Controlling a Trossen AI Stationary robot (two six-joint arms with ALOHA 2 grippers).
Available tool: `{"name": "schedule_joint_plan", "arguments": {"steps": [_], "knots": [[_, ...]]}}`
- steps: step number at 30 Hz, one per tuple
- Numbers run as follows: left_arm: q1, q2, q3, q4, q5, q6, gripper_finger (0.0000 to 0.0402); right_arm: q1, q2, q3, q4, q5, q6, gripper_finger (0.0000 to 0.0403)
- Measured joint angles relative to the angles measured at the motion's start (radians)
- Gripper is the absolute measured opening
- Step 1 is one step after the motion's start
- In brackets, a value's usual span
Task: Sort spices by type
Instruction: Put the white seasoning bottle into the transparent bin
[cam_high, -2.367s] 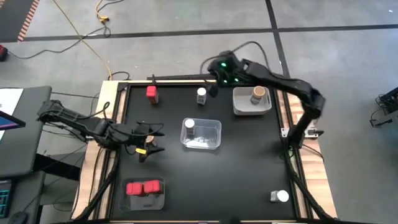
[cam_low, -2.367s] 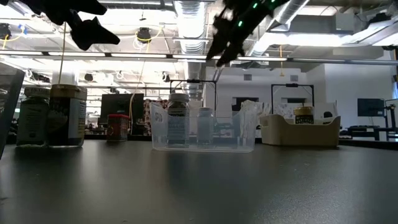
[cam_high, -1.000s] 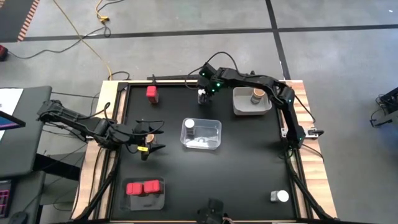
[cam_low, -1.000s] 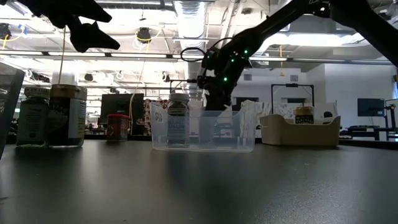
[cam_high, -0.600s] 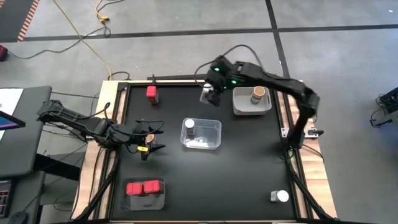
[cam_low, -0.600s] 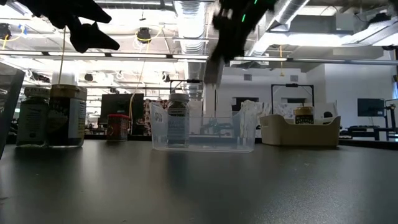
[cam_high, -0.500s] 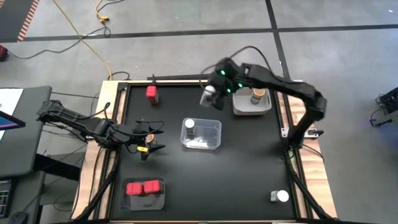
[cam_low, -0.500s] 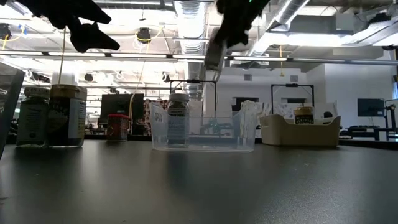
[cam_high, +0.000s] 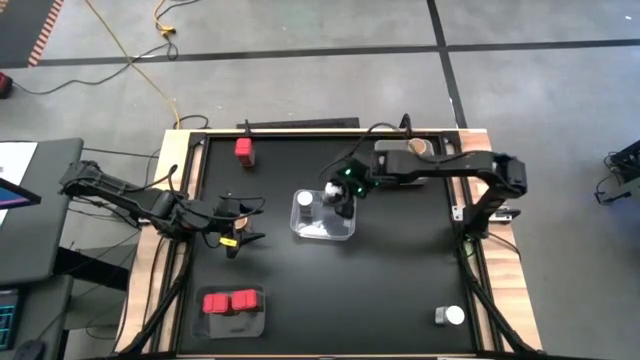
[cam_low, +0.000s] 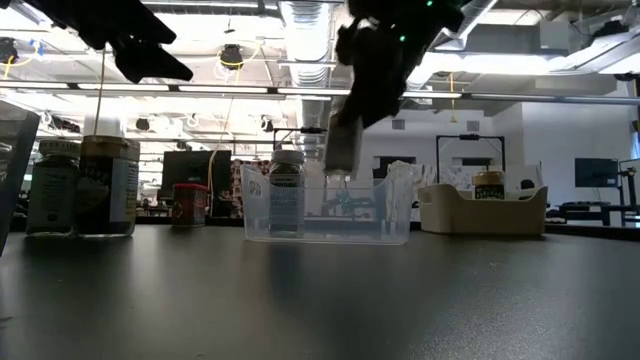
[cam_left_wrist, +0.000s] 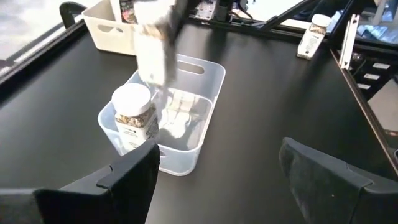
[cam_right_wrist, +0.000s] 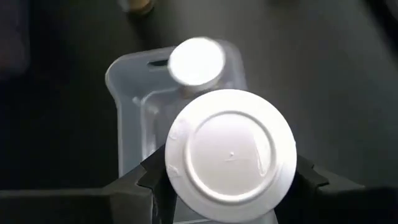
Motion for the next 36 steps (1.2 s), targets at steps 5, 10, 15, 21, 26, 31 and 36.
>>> {"name": "schedule_joint_plan", "arguments": {"steps": [5, 10, 15, 21, 26, 31, 36], "knots": [[0.0, 0.0, 0.0, 0.0, -0.004, 0.018, 0.0318, 0.024, 0.087, -0.001, 0.015, -0.005, -0.006, 0.0215], [0.0, 0.0, 0.0, 0.0, -0.005, 0.01, 0.0318, 0.023, 0.149, -0.001, 0.034, -0.005, -0.006, 0.0215], [0.0, 0.0, 0.0, 0.001, -0.006, 0.009, 0.0318, 0.022, 0.172, -0.001, 0.084, -0.005, -0.012, 0.0215], [0.0, 0.0, 0.0, 0.001, -0.015, 0.008, 0.0318, 0.019, 0.187, 0.0, 0.057, -0.005, -0.044, 0.0215], [0.0, 0.0, 0.0, 0.001, -0.026, 0.007, 0.0318, 0.015, 0.187, 0.0, 0.067, -0.005, -0.069, 0.0215], [0.0, 0.0, 0.0, 0.001, -0.036, 0.008, 0.0318, 0.014, 0.187, 0.0, 0.07, -0.005, -0.056, 0.0252], [0.0, 0.0, 0.0, 0.001, -0.038, 0.009, 0.0318, 0.014, 0.187, 0.0, 0.073, -0.005, -0.058, 0.0274]]}}
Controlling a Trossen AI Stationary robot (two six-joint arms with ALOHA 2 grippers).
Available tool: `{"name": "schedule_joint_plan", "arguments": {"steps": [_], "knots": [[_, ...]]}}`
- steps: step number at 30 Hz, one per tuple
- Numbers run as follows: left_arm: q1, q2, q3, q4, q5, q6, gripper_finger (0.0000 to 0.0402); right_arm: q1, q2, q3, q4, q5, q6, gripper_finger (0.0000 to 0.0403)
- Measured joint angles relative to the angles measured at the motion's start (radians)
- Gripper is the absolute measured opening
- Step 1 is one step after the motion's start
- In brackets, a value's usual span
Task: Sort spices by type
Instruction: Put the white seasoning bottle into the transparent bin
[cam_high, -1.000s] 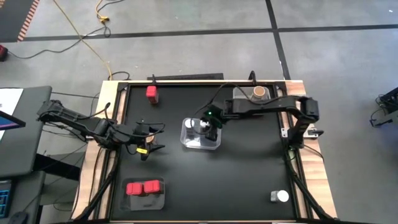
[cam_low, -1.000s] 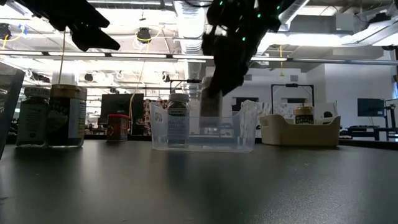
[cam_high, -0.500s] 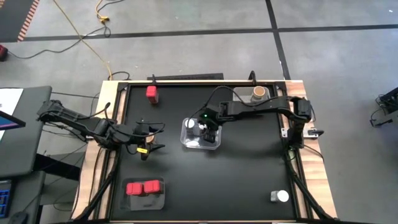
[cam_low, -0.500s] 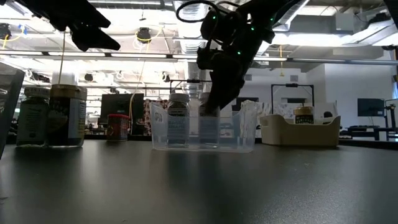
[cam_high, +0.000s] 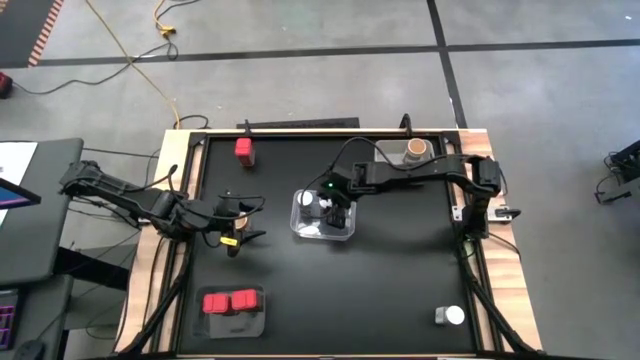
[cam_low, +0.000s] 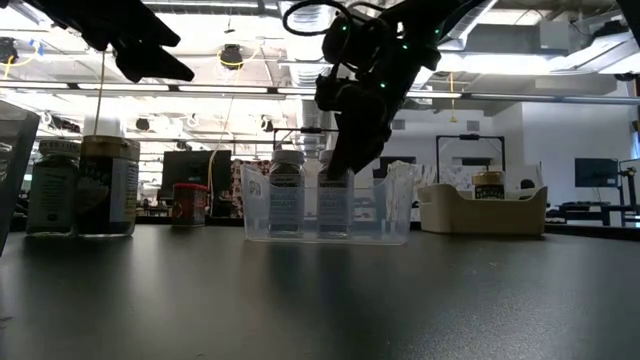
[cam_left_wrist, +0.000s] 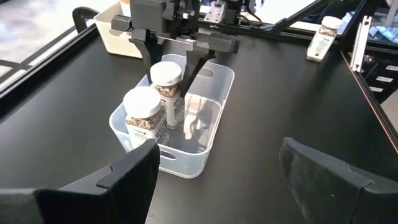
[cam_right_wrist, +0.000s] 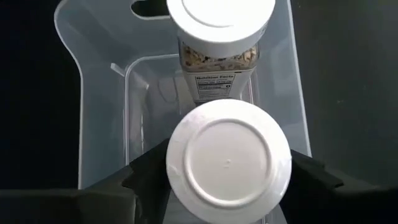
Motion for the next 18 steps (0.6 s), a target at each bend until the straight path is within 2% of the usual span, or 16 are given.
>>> {"name": "schedule_joint_plan", "arguments": {"steps": [10, 18], "knots": [[0.0, 0.0, 0.0, 0.0, -0.003, -0.001, 0.0318, -0.001, -0.001, 0.046, -0.04, 0.0, -0.014, 0.0279], [0.0, 0.0, 0.0, 0.0, -0.003, -0.002, 0.0318, -0.013, -0.002, 0.189, -0.243, 0.0, -0.03, 0.028]]}}
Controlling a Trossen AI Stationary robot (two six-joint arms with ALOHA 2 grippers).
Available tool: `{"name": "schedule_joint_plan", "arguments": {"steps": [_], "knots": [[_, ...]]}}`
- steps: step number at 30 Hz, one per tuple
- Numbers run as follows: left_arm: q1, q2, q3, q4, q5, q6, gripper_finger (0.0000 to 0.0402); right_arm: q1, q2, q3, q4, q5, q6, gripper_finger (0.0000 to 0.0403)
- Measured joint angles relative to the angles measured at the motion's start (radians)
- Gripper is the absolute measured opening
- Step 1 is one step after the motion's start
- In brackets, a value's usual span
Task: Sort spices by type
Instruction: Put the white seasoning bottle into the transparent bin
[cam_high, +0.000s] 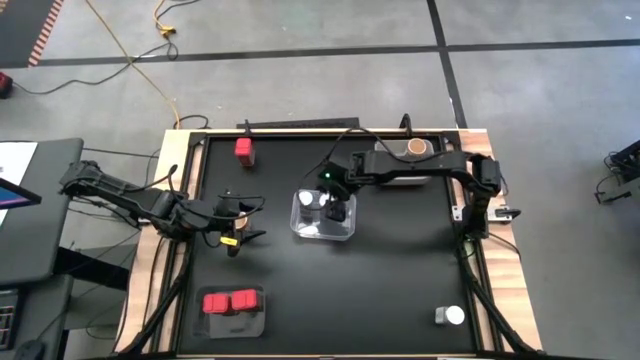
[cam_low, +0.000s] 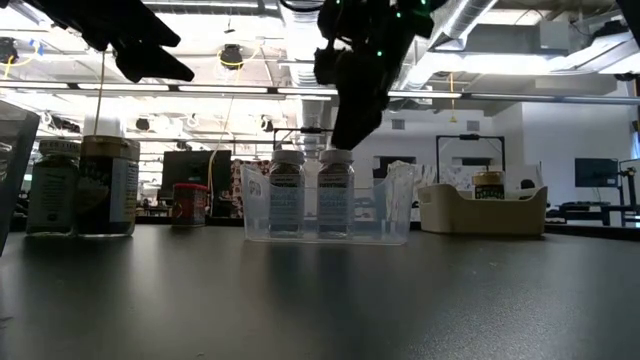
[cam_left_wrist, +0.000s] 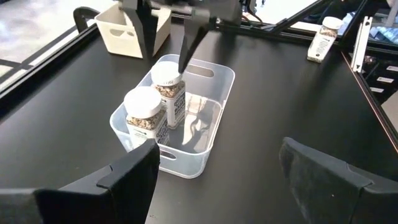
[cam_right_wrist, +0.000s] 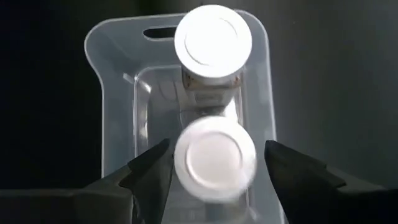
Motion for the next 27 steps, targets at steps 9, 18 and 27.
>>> {"name": "schedule_joint_plan", "arguments": {"steps": [9, 18, 27], "knots": [[0.0, 0.0, 0.0, 0.005, 0.001, -0.078, 0.0318, 0.032, -0.113, 0.102, -0.22, 0.046, 0.107, 0.0281], [0.0, 0.0, 0.0, 0.025, 0.001, -0.166, 0.0318, 0.122, -0.387, 0.032, -0.345, 0.243, 0.337, 0.0281], [0.0, 0.0, 0.0, 0.044, 0.001, -0.148, 0.0318, 0.261, -0.528, -0.19, -0.271, 0.329, 0.667, 0.0281]]}}
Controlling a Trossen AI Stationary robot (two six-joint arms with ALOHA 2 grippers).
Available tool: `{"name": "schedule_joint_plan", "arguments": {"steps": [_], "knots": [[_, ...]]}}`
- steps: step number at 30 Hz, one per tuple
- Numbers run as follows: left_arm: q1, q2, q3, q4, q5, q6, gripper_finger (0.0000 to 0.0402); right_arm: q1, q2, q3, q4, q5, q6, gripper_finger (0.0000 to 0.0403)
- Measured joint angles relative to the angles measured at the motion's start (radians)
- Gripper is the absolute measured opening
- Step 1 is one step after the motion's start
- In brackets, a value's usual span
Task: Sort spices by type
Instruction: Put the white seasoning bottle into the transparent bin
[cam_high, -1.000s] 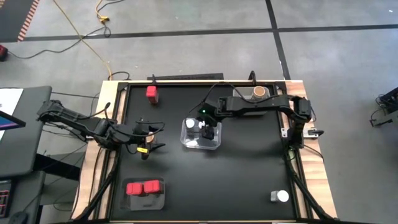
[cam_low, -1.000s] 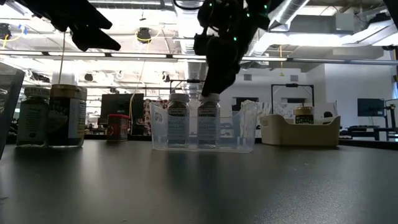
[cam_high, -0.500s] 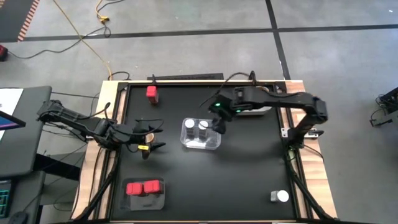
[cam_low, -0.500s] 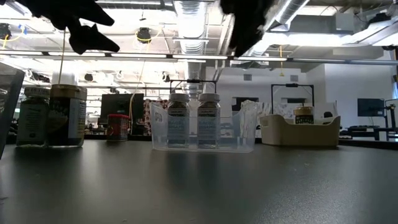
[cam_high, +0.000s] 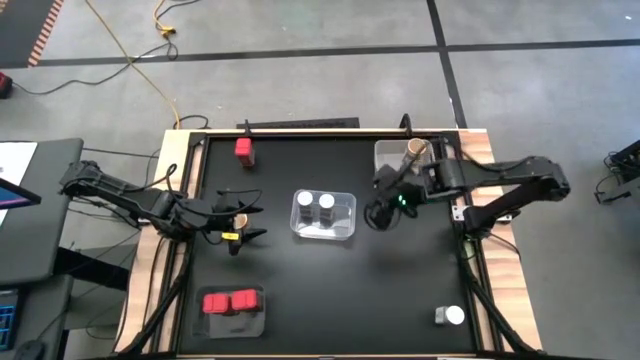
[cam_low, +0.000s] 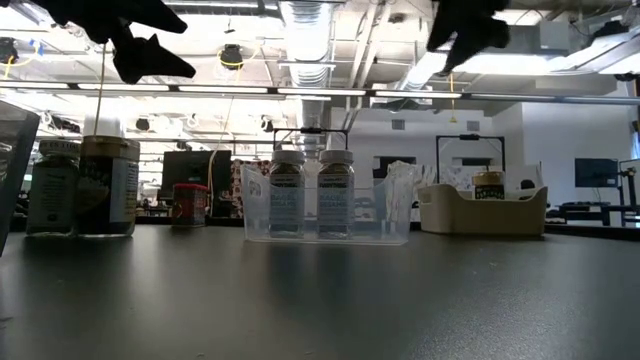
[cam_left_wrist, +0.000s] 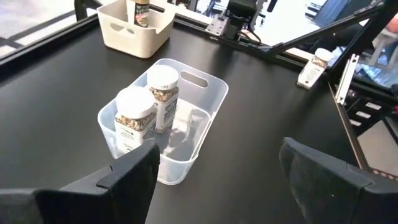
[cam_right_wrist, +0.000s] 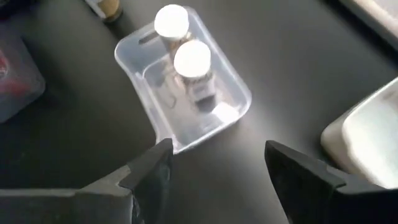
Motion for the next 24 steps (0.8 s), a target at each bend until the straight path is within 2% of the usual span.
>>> {"name": "schedule_joint_plan", "arguments": {"steps": [5, 11, 17, 21, 24], "knots": [[0.0, 0.0, 0.0, -0.011, -0.039, 0.019, 0.0331, 0.083, 0.023, -0.048, 0.006, 0.0, 0.143, 0.0281], [0.0, 0.006, 0.0, -0.027, -0.1, 0.02, 0.0394, 0.17, 0.057, -0.048, 0.03, 0.027, 0.224, 0.0281], [-0.001, 0.009, 0.0, -0.031, -0.07, -0.045, 0.0377, 0.198, 0.065, -0.048, 0.037, 0.052, 0.279, 0.0281], [-0.003, 0.009, 0.0, -0.049, -0.01, -0.102, 0.0377, 0.207, 0.067, -0.048, 0.048, 0.091, 0.287, 0.0281], [0.006, 0.012, 0.0, -0.024, -0.004, -0.098, 0.0377, 0.205, 0.071, -0.048, 0.051, 0.094, 0.287, 0.0281]]}}
